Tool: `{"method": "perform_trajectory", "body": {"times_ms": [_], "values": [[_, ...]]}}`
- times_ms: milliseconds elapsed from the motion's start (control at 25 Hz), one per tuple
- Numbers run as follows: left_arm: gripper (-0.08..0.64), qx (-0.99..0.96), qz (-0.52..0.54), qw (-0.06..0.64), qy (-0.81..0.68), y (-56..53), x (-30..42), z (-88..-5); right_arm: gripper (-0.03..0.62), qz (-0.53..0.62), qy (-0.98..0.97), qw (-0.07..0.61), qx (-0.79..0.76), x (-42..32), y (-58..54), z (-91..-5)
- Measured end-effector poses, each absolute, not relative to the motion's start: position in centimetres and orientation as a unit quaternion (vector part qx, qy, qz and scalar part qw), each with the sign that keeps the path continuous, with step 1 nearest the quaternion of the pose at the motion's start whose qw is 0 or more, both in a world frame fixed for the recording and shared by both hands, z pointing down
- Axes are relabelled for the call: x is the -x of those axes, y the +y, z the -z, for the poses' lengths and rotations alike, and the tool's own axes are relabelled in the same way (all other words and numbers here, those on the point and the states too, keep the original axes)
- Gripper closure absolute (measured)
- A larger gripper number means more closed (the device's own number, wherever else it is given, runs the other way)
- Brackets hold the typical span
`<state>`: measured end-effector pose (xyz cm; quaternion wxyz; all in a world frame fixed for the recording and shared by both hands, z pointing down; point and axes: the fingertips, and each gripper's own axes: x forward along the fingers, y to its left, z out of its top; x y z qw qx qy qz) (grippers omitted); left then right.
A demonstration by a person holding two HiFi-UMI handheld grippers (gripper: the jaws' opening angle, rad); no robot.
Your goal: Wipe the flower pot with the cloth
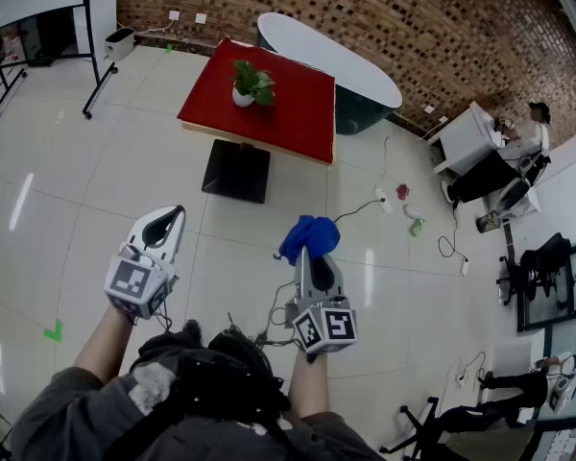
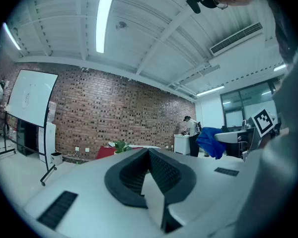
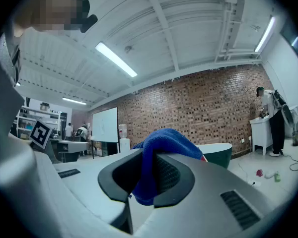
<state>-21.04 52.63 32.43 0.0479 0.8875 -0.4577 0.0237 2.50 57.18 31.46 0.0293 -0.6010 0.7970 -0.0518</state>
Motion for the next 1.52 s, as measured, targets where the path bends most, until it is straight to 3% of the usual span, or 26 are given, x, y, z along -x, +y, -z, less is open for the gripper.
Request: {"method": "perform_trajectory", "body": {"times_ms": [520,1080,1520], "values": [[0.552,-0.872,-0.040,0.047,-0.486,43.0,21.3,-35.6,0.531,0.058,0.810,0.039,0.583,-2.7,45.5,-34.4],[0.551,-0.860,-0.039,0.047,-0.507,22.9,14.5,-37.7,0.531,0.077,0.835,0.038,0.544,-8.3,23.5,-36.5],[0.551,-0.849,-0.042,0.047,-0.525,12.5,10.0,-36.5,0.531,0.087,0.841,0.033,0.534,-13.1,12.6,-35.4]]}}
